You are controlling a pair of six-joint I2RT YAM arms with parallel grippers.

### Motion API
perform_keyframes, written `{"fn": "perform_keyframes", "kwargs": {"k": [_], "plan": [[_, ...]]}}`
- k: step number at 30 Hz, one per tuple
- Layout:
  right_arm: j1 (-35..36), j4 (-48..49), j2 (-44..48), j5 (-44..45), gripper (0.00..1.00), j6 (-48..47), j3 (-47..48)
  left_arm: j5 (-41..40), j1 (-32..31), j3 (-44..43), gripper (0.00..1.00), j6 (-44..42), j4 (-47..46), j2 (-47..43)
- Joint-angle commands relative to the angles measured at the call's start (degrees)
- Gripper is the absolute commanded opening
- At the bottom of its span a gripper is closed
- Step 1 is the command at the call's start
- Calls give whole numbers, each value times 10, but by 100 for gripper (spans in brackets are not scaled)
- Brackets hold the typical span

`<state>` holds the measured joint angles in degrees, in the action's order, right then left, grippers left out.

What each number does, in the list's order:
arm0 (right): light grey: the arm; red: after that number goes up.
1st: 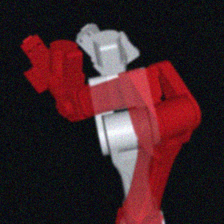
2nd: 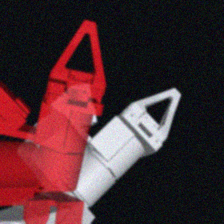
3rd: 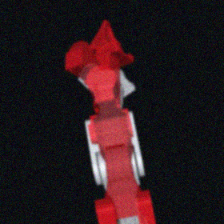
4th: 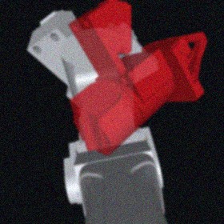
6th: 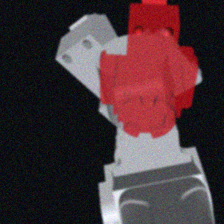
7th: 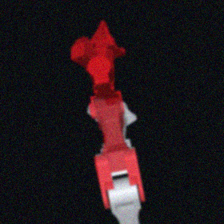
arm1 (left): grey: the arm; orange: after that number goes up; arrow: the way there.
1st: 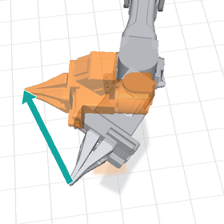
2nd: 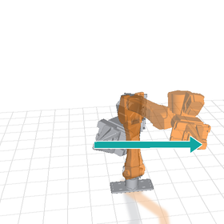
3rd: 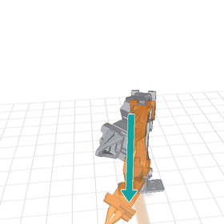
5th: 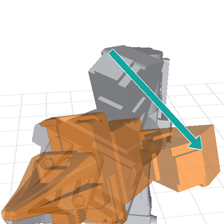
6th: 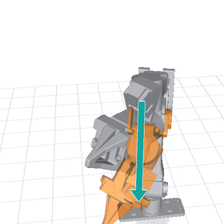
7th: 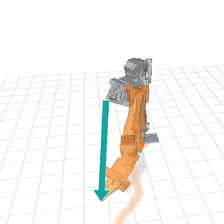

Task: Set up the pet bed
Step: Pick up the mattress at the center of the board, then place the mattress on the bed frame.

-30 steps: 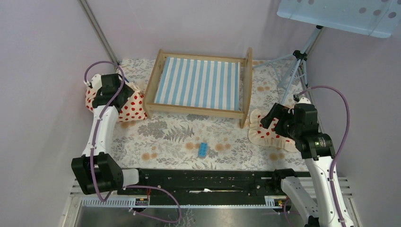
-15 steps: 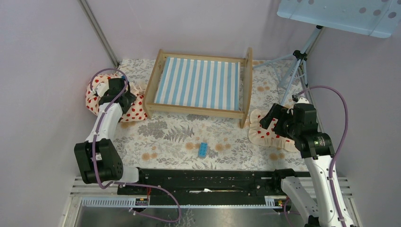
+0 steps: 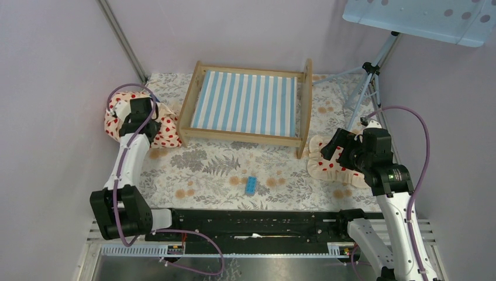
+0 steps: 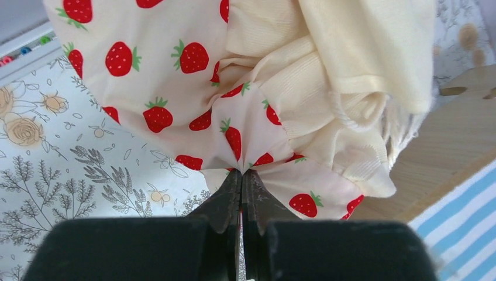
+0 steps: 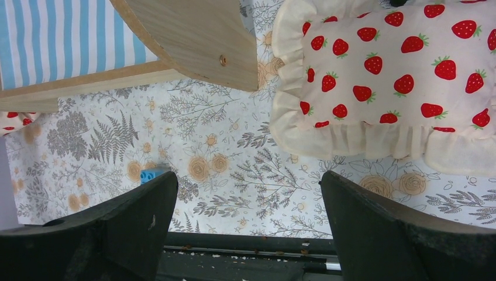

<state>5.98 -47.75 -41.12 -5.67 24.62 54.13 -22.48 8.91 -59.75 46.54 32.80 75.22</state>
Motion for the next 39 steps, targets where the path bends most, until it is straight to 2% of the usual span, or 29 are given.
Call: {"fn": "perform_keyframes", "kwargs": {"k": [1,6,11,14,18,28,33,36,39], "plan": [[-2,10,7,-5,100,-14,7,-4,2,-35,0,-29,-18,-53],[-2,9,14,3,99,-15,4,12,1,-99,0,-41,-8,-100],[-2,9,18,4,100,-12,5,53,-20,-230,0,-65,9,-87],[-2,8,20,6,100,-10,7,28,-80,-341,0,-87,33,-41],[-2,7,24,12,100,-9,6,-18,-199,-502,0,-132,55,50],[-1,8,28,19,100,-8,5,74,-372,-868,0,-219,43,316],[-2,10,28,19,100,-8,2,164,-425,-832,0,-222,-79,324],[-2,12,30,19,100,-7,-1,219,-428,-804,0,-203,-116,301],[-2,12,30,16,100,-5,-2,210,-426,-699,0,-202,-163,227]]}}
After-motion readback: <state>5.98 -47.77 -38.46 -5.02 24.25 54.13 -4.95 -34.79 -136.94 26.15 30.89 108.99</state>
